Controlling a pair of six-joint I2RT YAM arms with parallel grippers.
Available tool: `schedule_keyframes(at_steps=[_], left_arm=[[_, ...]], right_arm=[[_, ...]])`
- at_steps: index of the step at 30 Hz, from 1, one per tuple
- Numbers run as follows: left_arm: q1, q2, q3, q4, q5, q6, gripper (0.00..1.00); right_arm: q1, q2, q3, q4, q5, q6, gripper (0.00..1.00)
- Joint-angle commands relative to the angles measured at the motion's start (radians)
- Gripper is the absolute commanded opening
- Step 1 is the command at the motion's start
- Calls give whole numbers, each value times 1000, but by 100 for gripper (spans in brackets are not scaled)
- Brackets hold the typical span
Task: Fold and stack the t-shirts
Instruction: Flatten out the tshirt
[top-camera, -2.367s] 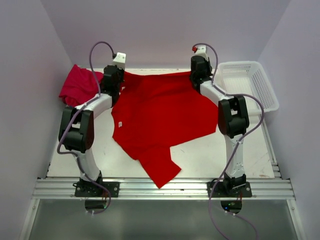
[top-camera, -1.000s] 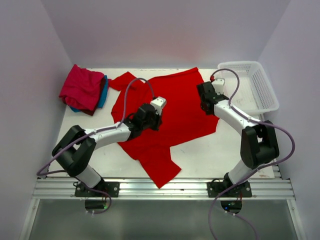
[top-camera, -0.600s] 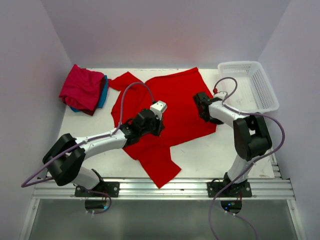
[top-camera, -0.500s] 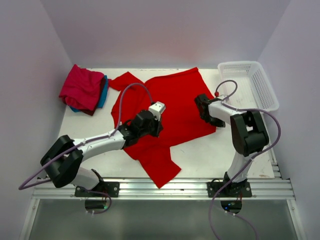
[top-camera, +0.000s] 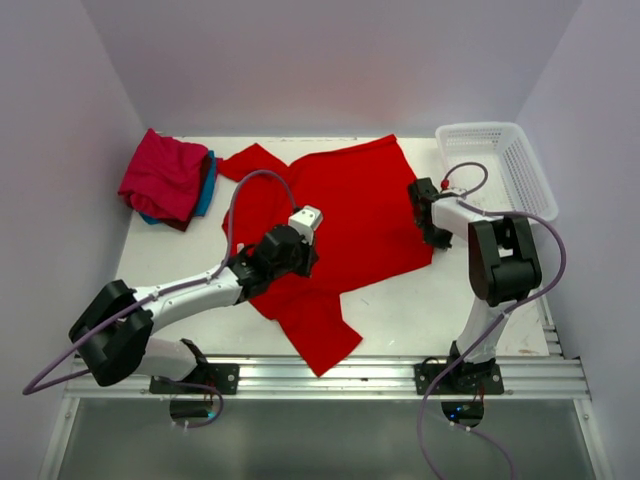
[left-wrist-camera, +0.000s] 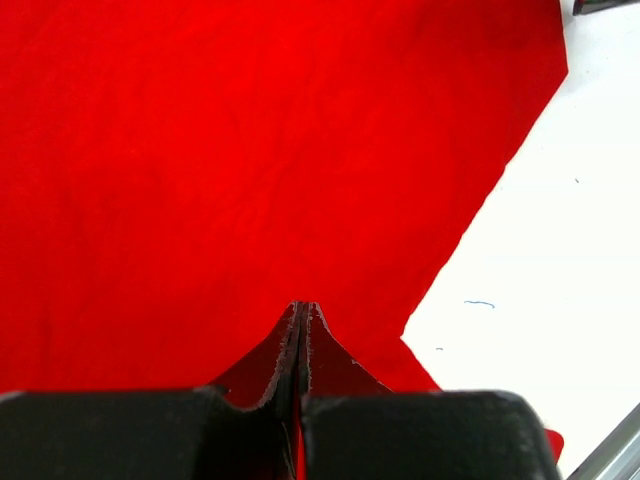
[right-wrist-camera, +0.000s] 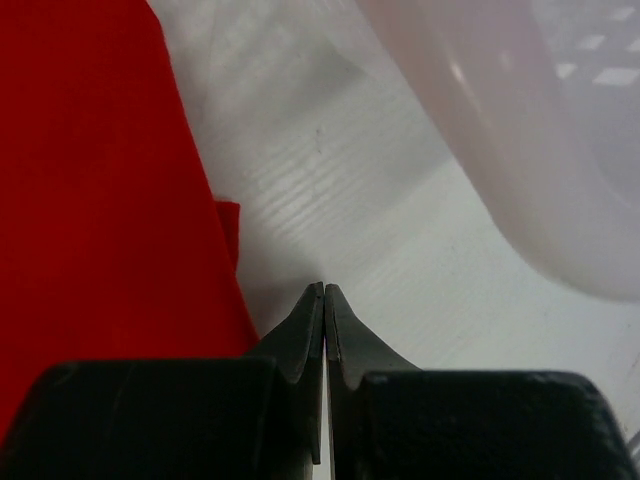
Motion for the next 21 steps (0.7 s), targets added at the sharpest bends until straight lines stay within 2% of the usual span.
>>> schedule_keyframes(at_steps=[1, 14, 21], left_arm=[[-4, -42, -20, 3, -24, -22, 0], [-4, -56, -30, -6, -32, -22, 0], [-4, -53, -27, -6, -27, -25, 0]], right_arm=[[-35, 32, 57, 95, -111, -58, 0], [-50, 18, 73, 126, -188, -98, 0], [-49, -117, 24, 135, -243, -103, 0]])
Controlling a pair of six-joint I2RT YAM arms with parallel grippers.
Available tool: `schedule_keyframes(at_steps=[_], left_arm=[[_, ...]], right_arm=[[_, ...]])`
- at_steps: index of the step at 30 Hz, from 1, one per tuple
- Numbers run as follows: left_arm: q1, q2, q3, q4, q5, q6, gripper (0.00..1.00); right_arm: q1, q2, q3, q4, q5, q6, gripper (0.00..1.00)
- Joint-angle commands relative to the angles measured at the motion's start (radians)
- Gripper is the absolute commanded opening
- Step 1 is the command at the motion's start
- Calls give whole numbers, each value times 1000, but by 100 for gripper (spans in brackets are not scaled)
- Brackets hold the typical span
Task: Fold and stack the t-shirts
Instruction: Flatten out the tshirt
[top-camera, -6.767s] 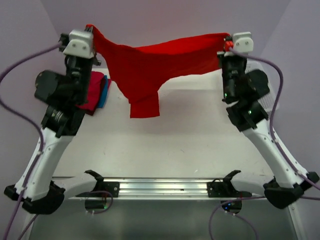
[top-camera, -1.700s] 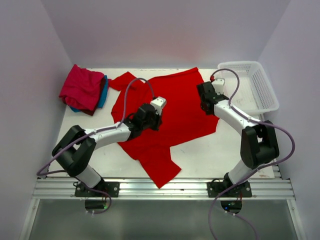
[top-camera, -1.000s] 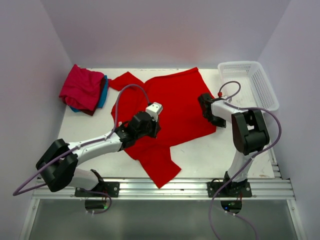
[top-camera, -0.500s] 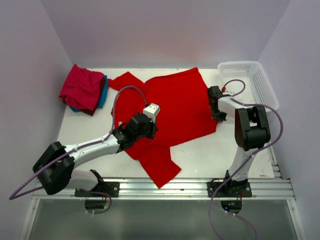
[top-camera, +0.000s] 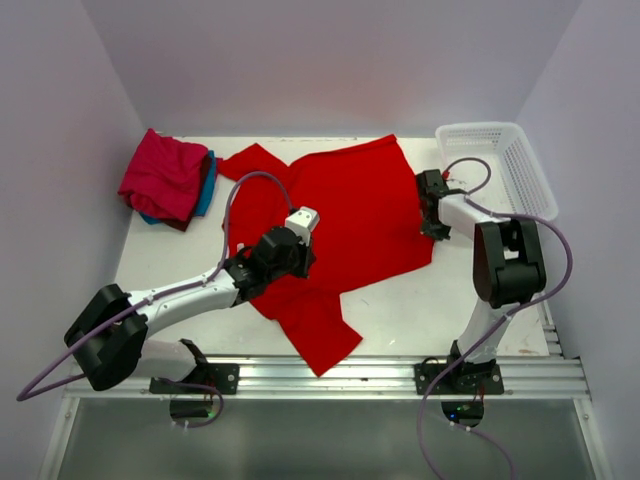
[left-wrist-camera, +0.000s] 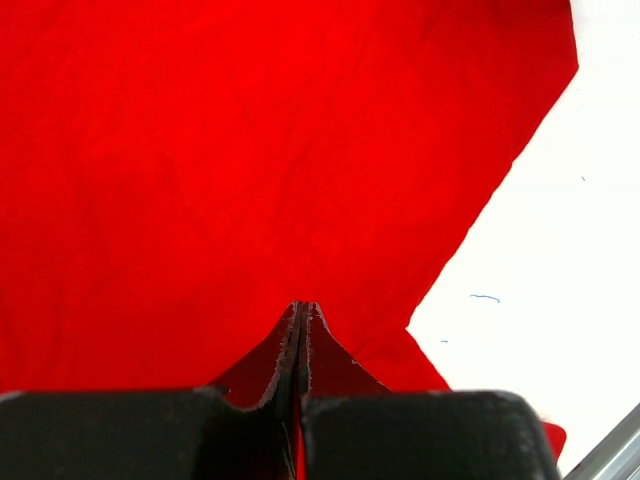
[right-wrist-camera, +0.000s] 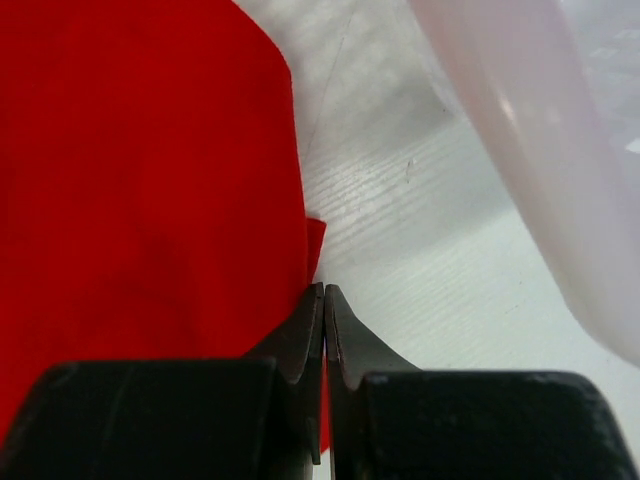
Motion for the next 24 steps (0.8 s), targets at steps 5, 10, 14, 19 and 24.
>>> schedule_keyframes(at_steps=[5, 10, 14, 19, 24], left_arm=[[-4, -13, -1, 11, -4, -14, 0], [-5, -13, -3, 8, -13, -16, 0], [-5, -18, -9, 2, -16, -16, 0], [-5, -21, -19, 10, -17, -16, 0], [-5, -16, -19, 14, -12, -17, 0]], right_arm=[[1, -150, -22, 24, -57, -17, 0], [3, -117, 13, 21, -59, -18, 0], [1, -60, 49, -45, 48, 28, 0], [3, -67, 16, -28, 90, 43, 0], [1, -34, 24, -18, 90, 38, 0]])
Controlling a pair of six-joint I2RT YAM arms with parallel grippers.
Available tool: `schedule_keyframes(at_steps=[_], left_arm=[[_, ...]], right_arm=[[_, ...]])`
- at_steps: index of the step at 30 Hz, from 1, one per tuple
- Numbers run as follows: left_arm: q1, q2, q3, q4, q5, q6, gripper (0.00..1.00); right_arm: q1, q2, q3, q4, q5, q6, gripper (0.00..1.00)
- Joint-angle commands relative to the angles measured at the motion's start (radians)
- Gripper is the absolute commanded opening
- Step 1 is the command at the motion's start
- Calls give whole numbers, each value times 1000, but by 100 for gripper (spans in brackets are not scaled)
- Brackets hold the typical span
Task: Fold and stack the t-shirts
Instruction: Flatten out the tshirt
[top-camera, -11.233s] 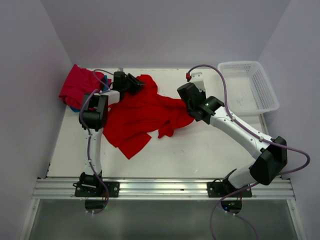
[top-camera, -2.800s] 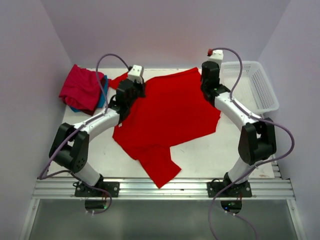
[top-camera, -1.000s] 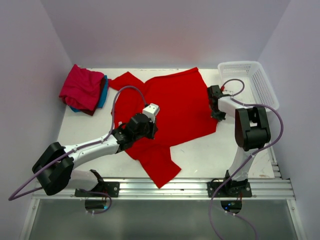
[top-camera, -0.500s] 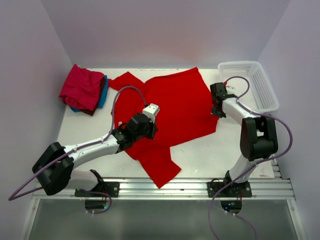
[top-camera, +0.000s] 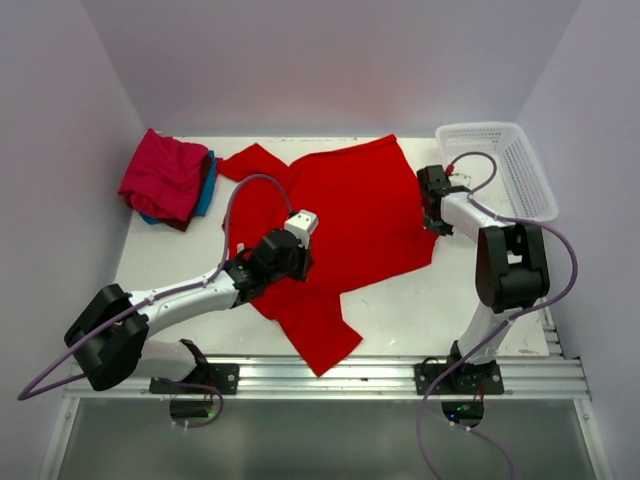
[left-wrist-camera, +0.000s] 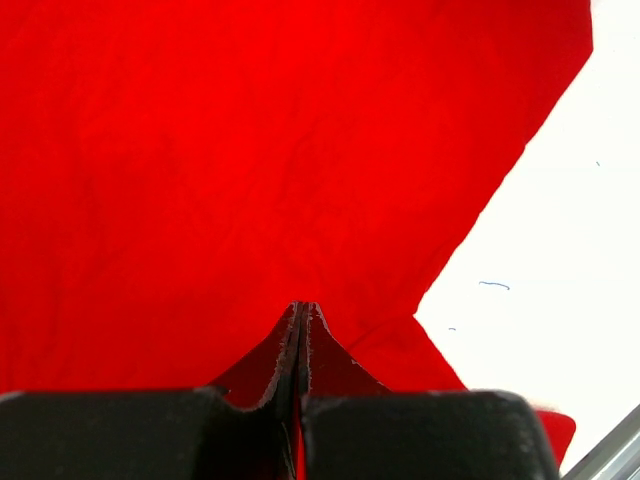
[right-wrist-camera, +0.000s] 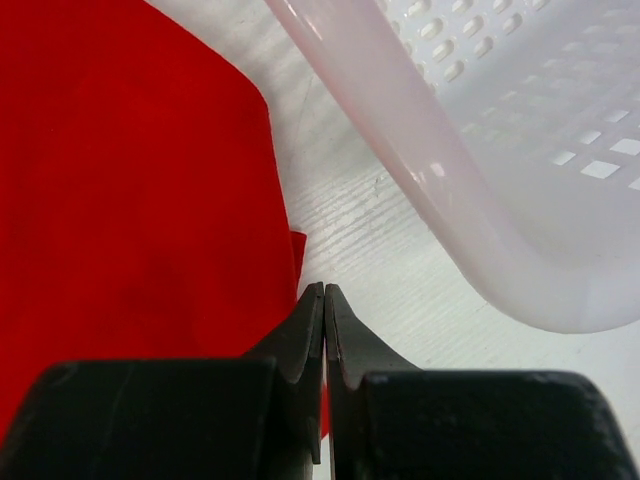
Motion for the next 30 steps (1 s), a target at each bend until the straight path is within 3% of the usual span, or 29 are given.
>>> schedule_keyframes(at_steps=[1, 14, 30], left_arm=[[-4, -18, -3, 25, -13, -12, 0], [-6, -38, -12, 12, -25, -13, 0], [-4, -30, -12, 11, -19, -10, 0]], right_arm=[[0, 29, 13, 7, 37, 22, 0], [0, 69, 13, 56, -3, 9, 0], [-3, 60, -7, 163, -181, -37, 0]])
